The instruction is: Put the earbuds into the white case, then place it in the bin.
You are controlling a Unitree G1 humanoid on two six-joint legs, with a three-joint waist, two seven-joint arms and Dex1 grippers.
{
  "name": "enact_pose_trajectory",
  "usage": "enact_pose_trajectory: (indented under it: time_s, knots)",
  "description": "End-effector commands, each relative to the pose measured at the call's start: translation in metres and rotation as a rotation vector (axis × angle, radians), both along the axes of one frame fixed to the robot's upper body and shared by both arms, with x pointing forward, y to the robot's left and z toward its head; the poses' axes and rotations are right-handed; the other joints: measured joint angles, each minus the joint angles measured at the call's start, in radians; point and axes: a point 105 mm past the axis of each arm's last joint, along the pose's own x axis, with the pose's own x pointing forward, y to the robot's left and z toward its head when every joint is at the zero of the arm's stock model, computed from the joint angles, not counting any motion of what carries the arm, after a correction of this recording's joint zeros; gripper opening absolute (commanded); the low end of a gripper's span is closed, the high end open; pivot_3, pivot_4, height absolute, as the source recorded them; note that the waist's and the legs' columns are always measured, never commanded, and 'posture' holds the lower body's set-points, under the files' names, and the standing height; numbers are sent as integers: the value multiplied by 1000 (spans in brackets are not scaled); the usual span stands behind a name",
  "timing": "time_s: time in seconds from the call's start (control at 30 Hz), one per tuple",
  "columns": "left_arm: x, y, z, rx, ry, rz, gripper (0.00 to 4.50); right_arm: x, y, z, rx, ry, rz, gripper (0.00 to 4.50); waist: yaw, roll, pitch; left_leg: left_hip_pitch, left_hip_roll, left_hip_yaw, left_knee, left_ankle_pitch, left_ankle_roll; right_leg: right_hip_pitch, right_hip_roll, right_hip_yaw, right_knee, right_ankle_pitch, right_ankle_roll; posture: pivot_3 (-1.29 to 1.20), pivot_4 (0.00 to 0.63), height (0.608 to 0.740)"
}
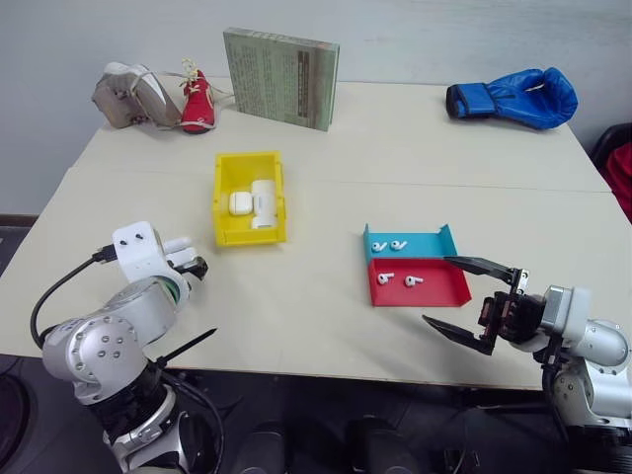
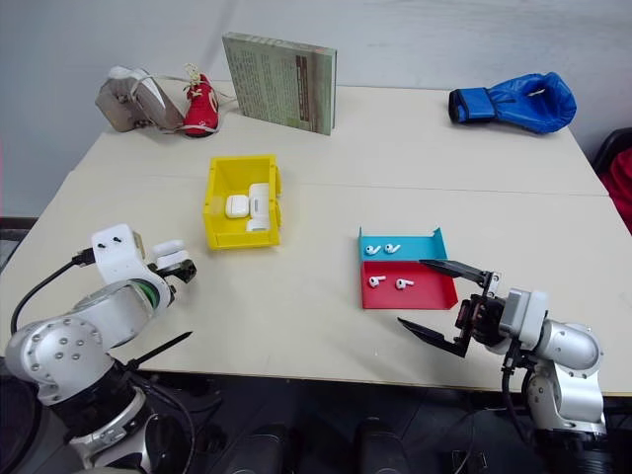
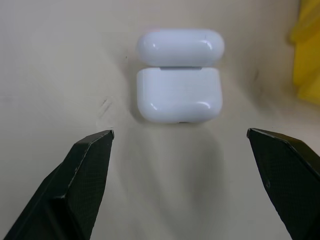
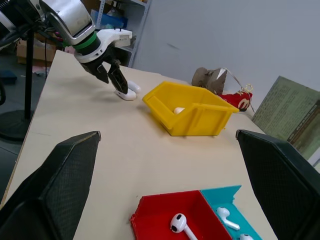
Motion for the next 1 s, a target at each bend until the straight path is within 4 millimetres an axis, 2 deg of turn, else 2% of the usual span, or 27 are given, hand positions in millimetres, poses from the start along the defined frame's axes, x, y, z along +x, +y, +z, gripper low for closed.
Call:
enact_pose_trajectory:
  time_s: [0.03,0.47,0.67,1.0]
  knots:
    - [8,2,6,25,-21,35,4482,-4,-1,9,-7,-41,-8,4500,1,0,0,0,0,0,0,0,0,0,0,0,0,0,0,0,150,740]
    - [37,2,-8,63,-10,24,4482,-3,-5,9,-3,-63,-48,4500,8,0,0,0,0,0,0,0,-1,0,0,0,-3,0,0,0,150,740]
    - [50,1,-10,69,-18,16,4482,-6,2,24,-7,-92,-62,4500,21,0,0,0,0,0,0,1,-2,0,0,0,-3,0,0,0,150,740]
    - [46,0,-17,78,13,16,4482,-14,6,28,-8,-87,-84,4500,23,0,0,0,1,0,-1,1,-2,0,0,-1,-3,0,0,0,150,740]
